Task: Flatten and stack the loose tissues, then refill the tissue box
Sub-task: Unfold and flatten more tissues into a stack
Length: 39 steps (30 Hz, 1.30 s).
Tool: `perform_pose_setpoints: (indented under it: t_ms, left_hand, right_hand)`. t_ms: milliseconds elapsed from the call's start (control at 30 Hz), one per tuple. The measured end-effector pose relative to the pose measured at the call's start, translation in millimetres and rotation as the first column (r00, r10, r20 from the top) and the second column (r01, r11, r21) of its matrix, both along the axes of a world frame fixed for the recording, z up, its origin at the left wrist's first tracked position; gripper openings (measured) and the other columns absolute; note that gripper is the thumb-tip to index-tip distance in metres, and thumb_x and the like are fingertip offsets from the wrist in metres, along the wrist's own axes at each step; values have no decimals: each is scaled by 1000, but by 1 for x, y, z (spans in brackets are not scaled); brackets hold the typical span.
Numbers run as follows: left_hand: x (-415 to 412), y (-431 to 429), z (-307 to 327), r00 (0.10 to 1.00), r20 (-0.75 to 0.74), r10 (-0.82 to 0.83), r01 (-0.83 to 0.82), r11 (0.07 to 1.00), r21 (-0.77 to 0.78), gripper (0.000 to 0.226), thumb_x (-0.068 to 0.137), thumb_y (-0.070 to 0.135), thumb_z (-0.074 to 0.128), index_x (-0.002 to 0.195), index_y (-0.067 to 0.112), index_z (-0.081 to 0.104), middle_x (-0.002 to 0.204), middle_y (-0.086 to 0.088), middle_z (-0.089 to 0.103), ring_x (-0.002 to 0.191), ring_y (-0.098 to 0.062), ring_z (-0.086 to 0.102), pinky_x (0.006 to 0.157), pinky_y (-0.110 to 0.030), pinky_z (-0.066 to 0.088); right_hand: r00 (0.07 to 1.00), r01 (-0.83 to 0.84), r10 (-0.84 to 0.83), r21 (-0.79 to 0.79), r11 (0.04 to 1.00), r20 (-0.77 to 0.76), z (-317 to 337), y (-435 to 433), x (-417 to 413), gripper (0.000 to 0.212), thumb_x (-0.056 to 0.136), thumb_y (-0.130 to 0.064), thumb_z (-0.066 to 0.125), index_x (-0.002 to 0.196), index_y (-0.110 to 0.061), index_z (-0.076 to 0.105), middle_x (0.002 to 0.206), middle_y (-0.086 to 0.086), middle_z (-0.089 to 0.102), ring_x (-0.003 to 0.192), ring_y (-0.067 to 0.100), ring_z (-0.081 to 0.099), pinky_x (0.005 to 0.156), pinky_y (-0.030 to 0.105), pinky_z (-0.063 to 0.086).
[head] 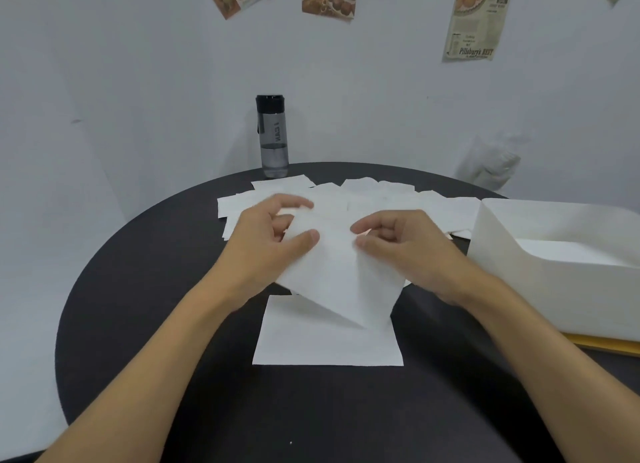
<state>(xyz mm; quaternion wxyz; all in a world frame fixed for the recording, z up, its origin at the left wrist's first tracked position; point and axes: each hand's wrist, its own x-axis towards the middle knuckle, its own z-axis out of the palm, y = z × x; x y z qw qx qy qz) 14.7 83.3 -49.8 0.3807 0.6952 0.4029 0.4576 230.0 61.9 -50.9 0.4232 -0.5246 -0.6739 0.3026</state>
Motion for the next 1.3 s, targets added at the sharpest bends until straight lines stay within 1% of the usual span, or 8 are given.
perform_pose_setpoints:
  t_ms: [200, 300, 500, 667, 800, 933, 1100, 1300]
  left_hand:
    - [-14, 4, 1, 851, -498, -168, 138, 986, -97, 24, 87, 27, 75, 104, 43, 67, 86, 18, 65, 65, 1, 55, 60, -13, 38]
    - [-15, 4, 2, 887, -423, -186, 156, 982, -105, 16, 88, 23, 75, 96, 36, 73, 103, 16, 70, 95, 3, 65, 73, -14, 46]
    - [-16, 0, 5, 848, -380, -369, 283, 922, -263, 16, 89, 16, 75, 98, 28, 72, 94, -8, 74, 76, -29, 68, 67, -45, 54]
    - [-11, 2, -5, 730, -587, -351, 299, 936, -187, 25, 81, 31, 82, 100, 42, 70, 96, 17, 63, 78, -4, 54, 70, -16, 44]
    - [-7, 1, -10, 646, -664, -375, 340, 921, -190, 26, 79, 39, 82, 101, 47, 71, 109, 18, 56, 91, -4, 52, 87, -23, 45]
    - [-7, 1, -9, 616, -709, -343, 323, 931, -170, 21, 80, 42, 80, 99, 46, 73, 107, 27, 49, 97, 5, 47, 85, -16, 38]
    - [-13, 3, -9, 608, -734, -301, 296, 945, -142, 16, 82, 43, 79, 97, 44, 74, 111, 26, 48, 104, 16, 44, 84, -12, 36]
    - [-16, 3, -10, 634, -722, -277, 276, 953, -123, 12, 81, 44, 79, 92, 42, 73, 108, 25, 50, 103, 16, 46, 86, -15, 38]
  right_hand:
    - [980, -94, 116, -137, 986, 160, -2, -4, -3, 8, 89, -20, 72, 93, -18, 65, 71, 1, 71, 62, 10, 53, 68, 27, 43]
    - [981, -145, 161, -143, 979, 109, 1, -7, -4, 7, 89, -19, 72, 88, -15, 66, 72, 7, 70, 65, 12, 51, 68, 28, 40]
    - [921, -222, 299, -296, 929, 249, 3, -12, 3, 9, 87, -22, 74, 89, -16, 67, 75, 4, 72, 66, 6, 59, 73, 25, 48]
    - [760, -194, 366, -349, 917, 538, -2, -12, 9, 25, 76, -41, 82, 94, -33, 66, 91, -14, 63, 77, 0, 54, 74, 25, 50]
    - [757, -197, 359, -334, 922, 546, -6, -11, 6, 32, 74, -48, 82, 98, -36, 64, 98, -15, 59, 92, 7, 56, 84, 29, 50]
    - [844, -114, 200, -198, 973, 498, -12, -5, 2, 22, 79, -39, 79, 95, -30, 67, 93, -11, 63, 86, 5, 57, 76, 21, 47]
    - [865, 325, -373, 192, 926, 337, -24, 38, 6, 19, 91, -25, 67, 108, -15, 65, 104, -4, 65, 100, 15, 58, 90, 28, 45]
    - [838, 379, -340, -8, 925, 426, -34, 79, 14, 57, 85, -33, 74, 136, -14, 55, 137, 1, 57, 127, 23, 50, 108, 39, 39]
